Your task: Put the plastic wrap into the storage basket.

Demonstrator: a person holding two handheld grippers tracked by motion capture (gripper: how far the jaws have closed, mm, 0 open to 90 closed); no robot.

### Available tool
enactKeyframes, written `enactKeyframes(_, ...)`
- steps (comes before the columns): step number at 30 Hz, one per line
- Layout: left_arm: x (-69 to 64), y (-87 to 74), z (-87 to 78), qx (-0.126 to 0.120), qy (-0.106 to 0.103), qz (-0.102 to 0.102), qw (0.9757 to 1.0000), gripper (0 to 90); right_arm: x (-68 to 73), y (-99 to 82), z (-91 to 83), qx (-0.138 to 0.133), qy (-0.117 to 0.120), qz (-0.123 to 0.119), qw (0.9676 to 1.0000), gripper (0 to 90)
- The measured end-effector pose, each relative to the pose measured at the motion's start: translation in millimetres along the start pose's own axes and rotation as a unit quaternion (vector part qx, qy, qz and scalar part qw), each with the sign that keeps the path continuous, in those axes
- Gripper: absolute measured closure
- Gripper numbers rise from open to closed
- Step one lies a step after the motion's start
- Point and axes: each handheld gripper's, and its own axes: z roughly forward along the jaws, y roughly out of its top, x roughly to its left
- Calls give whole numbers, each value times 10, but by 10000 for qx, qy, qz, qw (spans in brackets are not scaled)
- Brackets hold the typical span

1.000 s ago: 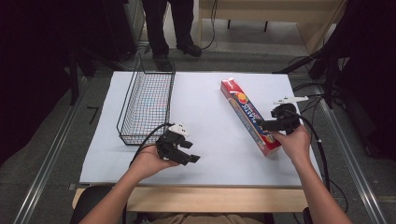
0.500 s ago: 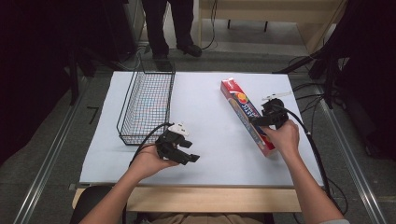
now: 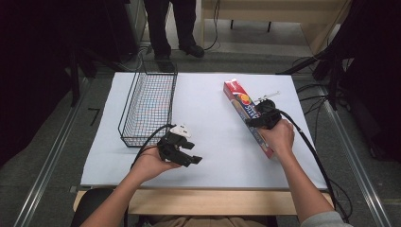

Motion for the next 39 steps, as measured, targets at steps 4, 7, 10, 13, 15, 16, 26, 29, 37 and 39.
enactKeyframes(4,-8,1,5,-4,5,13,10000,368,-13,11,19,86,15,59,9999,352)
enactKeyframes(7,-11,1,6,2,15,22,10000,366,-25,18,33,148,65,128,9998,354)
enactKeyframes(10,-11,1,6,-5,18,20,10000,363,-36,24,50,192,109,153,9996,366)
enactKeyframes(13,-15,-3,5,-30,25,19,10000,360,-21,33,50,226,53,188,9996,396)
enactKeyframes(15,-15,-4,3,-26,17,26,10000,360,-16,33,49,229,28,203,9995,401)
enactKeyframes(16,-18,-7,-3,-11,27,44,10000,360,-1,33,45,226,-29,256,9994,408)
enactKeyframes(26,-23,-14,-32,-48,14,60,10000,361,-6,93,-60,359,88,259,9990,415)
enactKeyframes(29,-44,3,-48,-91,20,73,9999,361,-1,93,-114,342,82,171,9992,415)
enactKeyframes(37,-123,127,-153,-129,19,272,9995,361,9,40,-378,191,506,-167,9984,414)
enactKeyframes(39,-134,164,-193,-146,5,312,9994,361,22,13,-441,192,641,-331,9972,414)
